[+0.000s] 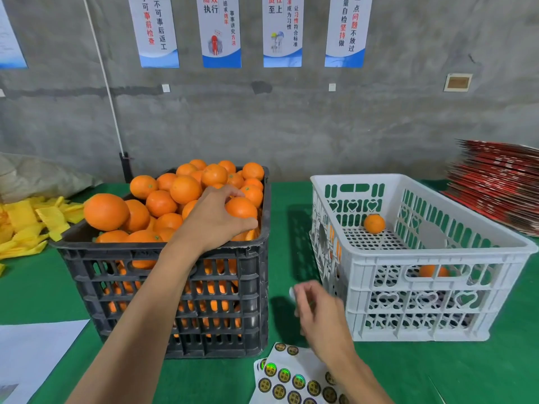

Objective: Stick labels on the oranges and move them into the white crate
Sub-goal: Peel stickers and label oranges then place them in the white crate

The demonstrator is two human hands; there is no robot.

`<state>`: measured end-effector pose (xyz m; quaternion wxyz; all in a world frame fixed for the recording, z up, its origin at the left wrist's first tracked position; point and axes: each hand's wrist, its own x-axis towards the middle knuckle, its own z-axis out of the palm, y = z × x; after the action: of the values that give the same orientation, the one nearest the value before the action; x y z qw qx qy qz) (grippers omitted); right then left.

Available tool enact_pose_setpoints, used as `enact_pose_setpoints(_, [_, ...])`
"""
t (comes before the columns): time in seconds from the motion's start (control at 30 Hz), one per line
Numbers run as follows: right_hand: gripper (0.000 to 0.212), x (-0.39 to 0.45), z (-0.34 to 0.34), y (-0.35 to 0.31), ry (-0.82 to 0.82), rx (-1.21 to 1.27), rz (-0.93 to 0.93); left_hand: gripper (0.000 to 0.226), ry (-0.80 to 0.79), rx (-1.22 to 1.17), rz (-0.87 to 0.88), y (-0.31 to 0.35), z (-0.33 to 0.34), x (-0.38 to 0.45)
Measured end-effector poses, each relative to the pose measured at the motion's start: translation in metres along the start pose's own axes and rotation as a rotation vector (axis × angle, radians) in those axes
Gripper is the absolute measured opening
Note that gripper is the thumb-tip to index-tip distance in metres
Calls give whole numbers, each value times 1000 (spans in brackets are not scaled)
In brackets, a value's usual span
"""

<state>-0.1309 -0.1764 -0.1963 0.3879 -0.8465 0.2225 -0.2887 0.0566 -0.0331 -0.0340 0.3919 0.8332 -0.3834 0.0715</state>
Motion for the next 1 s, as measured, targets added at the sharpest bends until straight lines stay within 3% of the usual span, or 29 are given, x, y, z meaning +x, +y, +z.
enact_pose_setpoints(0.13, [23,42,-31,-77,436,-149,-237,63,76,-76,155,6,0,-8])
enact_pose_setpoints(0.2, [21,60,-39,-112,550,-198,-303,60,118,-92,220,9,1,-10])
enact_pose_setpoints(0.3, [23,78,-31,-142,495,-229,-353,60,128,-104,302,12,0,-12])
enact_pose_setpoints(0.47, [38,77,-20,-144,313,194,-390,64,137,-90,304,10,-2,-8])
enact_pose_setpoints(0.6, [58,82,-30,-144,188,15,-285,67,57,-25,379,22,10,6])
enact_pose_setpoints(0.7, [51,93,-55,-134,256,-127,-191,68,-90,-106,419,29,18,20])
enact_pose_setpoints(0.8, [34,100,-88,-110,357,-388,-126,71,-25,193,290,15,2,45])
enact_pose_setpoints(0.9, [11,103,-110,-82,425,-498,-39,74,115,527,-156,-15,-25,68])
enact_pose_setpoints(0.93, [18,104,-113,-75,404,-531,9,75,107,549,-280,-27,-32,72])
enact_pose_setpoints(1.0, [36,103,-113,-62,356,-577,68,73,27,535,-367,-46,-37,78])
